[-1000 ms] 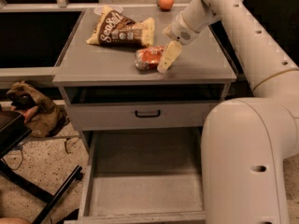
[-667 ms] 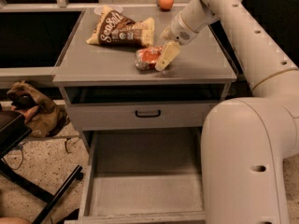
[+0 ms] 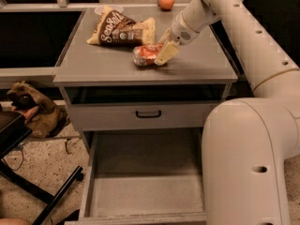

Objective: Place coke can into middle drawer

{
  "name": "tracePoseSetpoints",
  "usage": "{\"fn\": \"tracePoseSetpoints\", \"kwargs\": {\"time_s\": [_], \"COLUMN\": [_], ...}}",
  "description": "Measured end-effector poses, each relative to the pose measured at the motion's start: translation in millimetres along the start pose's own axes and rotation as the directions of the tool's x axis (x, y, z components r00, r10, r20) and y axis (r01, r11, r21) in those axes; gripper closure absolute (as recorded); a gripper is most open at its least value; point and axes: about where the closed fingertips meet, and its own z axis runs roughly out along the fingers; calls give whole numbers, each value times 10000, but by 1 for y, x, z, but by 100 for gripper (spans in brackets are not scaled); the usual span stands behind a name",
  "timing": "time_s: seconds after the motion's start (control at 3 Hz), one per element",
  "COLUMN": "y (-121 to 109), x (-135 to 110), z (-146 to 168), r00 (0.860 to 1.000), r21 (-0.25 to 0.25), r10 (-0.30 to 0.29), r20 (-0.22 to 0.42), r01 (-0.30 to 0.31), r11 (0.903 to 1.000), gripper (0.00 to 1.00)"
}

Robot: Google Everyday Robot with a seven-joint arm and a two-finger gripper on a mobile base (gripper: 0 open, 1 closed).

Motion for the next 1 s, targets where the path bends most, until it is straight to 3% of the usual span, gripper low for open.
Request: {"fn": "tracePoseSetpoints", "kwargs": {"time_s": [0.33, 0.67, 1.0], "y": [6, 24, 82], "x": [-7, -35, -49], "z": [-3, -34, -30], "r00": [9993, 9921, 9764], "r21": [211, 984, 207], "r10": [-370, -1246, -2153], "r20": [-23, -138, -152], "r01": [370, 1254, 2155], "r11": [9991, 9872, 9763], "gripper": [88, 100, 100]}}
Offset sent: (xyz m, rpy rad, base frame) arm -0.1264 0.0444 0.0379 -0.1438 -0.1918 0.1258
